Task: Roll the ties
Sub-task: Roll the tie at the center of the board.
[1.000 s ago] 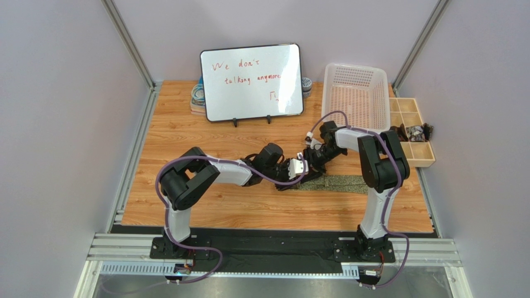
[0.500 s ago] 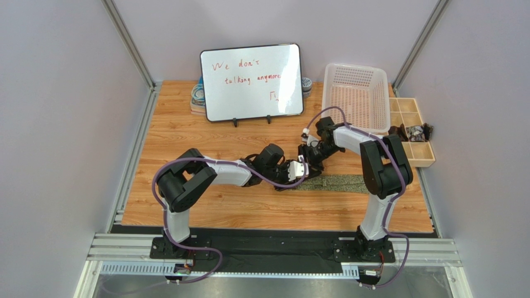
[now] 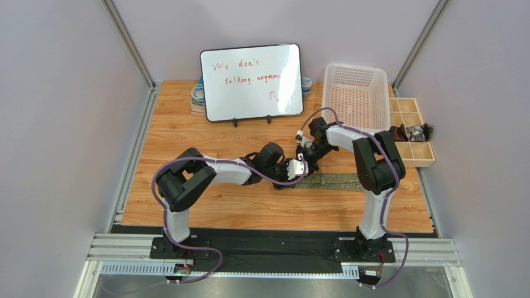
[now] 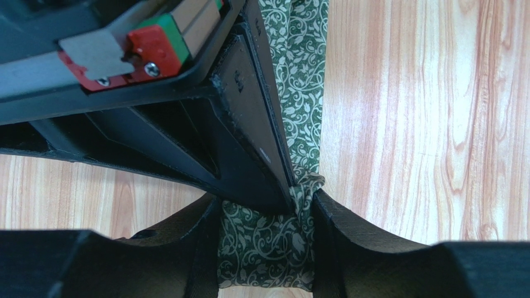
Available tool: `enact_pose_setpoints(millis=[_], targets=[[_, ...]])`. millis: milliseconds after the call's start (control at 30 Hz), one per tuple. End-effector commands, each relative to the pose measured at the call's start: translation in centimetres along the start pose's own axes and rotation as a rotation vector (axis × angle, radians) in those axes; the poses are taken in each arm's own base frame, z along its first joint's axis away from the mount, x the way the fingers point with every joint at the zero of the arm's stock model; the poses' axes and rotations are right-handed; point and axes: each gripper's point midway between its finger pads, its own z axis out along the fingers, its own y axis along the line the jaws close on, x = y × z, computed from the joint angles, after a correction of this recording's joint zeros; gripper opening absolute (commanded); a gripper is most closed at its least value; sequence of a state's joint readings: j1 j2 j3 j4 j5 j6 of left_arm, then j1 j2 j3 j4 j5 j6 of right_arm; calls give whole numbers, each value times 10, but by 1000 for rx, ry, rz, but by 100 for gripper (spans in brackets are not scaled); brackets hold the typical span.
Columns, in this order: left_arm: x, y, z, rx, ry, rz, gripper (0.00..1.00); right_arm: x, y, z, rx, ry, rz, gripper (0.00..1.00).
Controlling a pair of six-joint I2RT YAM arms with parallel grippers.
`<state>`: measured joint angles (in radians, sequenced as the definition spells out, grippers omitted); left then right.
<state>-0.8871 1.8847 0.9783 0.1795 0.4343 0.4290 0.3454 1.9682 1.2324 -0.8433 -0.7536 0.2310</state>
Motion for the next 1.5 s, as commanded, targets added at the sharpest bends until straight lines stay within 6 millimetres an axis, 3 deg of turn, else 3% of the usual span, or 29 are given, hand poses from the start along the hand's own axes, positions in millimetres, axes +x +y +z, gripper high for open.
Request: enact_pose_setpoints(millis=[0, 200, 233, 367, 633, 967, 1067, 1167, 1267, 1300, 1400, 1467], targets=[[32, -20, -10, 77, 105, -52, 54, -12, -34, 8, 122, -25, -70, 0], [8, -3, -28, 65, 26, -76, 73, -15, -53, 1, 128, -44, -96, 0], [3, -2, -32, 58, 8, -73, 81, -16, -55, 0, 131, -52, -100, 0], [-4, 0, -35, 51, -28, -69, 85, -19, -68, 0, 156, -54, -80, 0], [-20, 7, -20, 49, -103, -108, 99, -22, -91, 4, 231, -51, 0, 0], [-35, 24, 10, -41, -125, -14, 99, -16, -98, 11, 242, -15, 30, 0], [-28, 20, 21, -33, -84, -4, 88, -16, -95, 12, 223, -13, 30, 0], [-19, 20, 26, -31, -38, -6, 69, -16, -82, 10, 166, -22, 19, 0], [-1, 14, 20, -24, 30, -13, 40, -14, -61, 1, 71, -33, -2, 0], [5, 9, 14, -23, 49, -20, 28, -15, -50, -10, 49, -65, -32, 1], [24, -4, 1, 7, 120, -29, 17, -13, -28, -34, -8, -105, -78, 15], [31, -12, -7, 33, 135, -32, 15, -11, -27, -46, 7, -109, -101, 21]])
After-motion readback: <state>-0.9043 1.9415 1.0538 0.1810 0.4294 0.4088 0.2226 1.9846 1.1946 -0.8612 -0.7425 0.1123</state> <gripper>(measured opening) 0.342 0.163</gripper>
